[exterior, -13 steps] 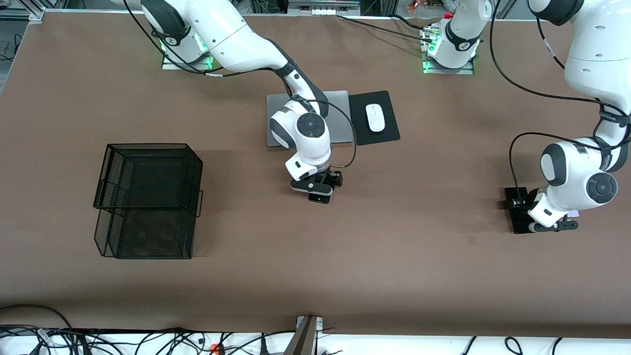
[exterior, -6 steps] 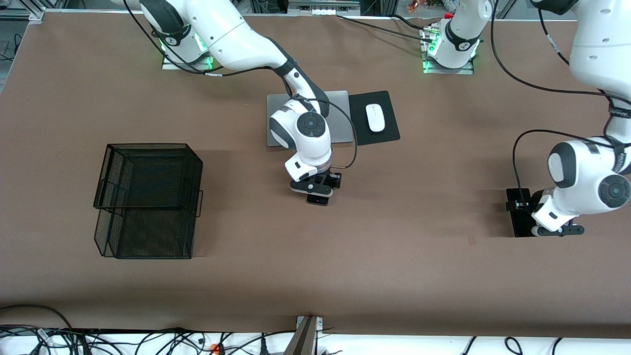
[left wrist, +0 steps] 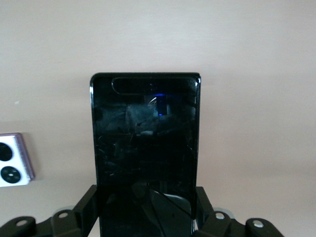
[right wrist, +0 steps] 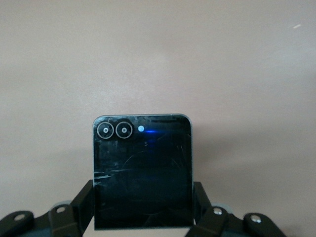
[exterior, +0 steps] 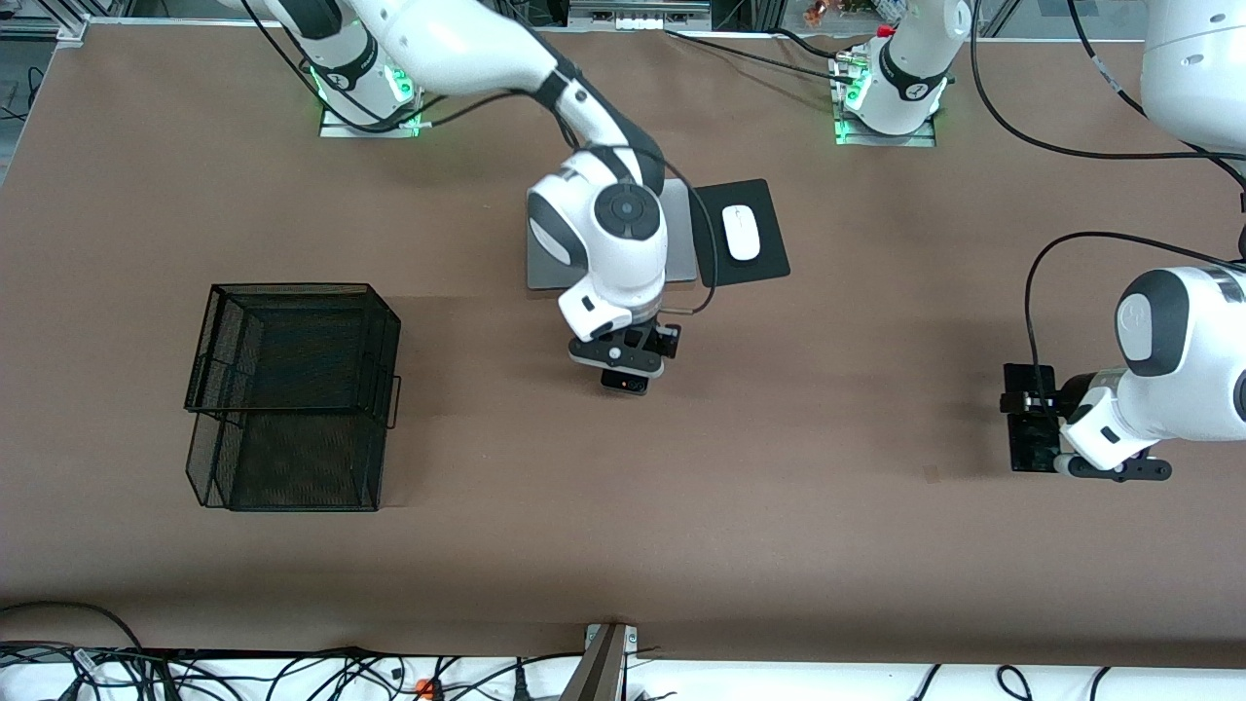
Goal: Place phones with both arms
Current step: 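Carry the flip phone into the basket while the left gripper carries the tall phone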
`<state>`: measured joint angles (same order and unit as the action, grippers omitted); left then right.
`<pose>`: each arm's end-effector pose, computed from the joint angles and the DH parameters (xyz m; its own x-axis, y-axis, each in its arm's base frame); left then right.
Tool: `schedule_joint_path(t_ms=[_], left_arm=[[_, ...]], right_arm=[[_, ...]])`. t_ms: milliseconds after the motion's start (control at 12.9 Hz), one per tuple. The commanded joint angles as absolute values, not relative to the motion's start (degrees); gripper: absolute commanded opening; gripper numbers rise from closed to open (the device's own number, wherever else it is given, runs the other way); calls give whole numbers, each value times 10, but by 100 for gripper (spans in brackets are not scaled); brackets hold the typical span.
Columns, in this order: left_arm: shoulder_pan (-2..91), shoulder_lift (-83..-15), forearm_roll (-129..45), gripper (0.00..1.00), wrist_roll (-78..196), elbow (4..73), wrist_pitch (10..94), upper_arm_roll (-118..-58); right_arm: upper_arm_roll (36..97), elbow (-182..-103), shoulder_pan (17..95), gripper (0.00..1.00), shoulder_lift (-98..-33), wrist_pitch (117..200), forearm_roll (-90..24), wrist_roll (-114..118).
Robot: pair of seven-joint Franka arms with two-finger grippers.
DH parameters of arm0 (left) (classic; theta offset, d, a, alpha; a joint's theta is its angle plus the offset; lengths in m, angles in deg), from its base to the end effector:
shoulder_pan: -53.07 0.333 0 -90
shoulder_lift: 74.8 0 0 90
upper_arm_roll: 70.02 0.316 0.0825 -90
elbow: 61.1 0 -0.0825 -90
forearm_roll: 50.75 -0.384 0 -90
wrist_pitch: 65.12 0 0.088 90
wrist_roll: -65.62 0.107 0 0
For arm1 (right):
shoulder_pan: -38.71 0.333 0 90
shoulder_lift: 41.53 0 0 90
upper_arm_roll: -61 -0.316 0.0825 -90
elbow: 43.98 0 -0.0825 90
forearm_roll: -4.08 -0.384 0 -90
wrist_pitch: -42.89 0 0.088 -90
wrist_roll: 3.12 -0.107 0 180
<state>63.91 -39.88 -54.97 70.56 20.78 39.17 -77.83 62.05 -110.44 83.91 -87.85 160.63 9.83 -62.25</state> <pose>0.6889 0.0587 0.3246 0.9768 -0.0454 -0.2091 -0.0400 -0.9987 0.0301 0.5523 0.5345 0.3204 0.9685 -0.2100 0.1336 -0.2095 -0.9776 -0.0177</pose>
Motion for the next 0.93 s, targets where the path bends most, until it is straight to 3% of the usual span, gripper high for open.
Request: schedule_joint_path(t_ms=[0,155,387,618,850], left_arm=[[637,-407,-542,20,711,189,360,-823],[635,-404,-521,21,711,189,360,-855],[611,-394,-442,18,711,189,361,-862],[558,-385,-393,15,696,189,367,-862],[480,-372,-372,14,621,189,418,-861]], right_arm=[[621,-1117,827,0,-816,1530,103,-561],[628,-1165,799,0,-762,1490,99,-482],[664,-1331,773,0,-642,1529,96,-373],[746,-1533,771,0,-514,1630,80,-240],[849,-1637,772,0,-445,1671,77,-102]])
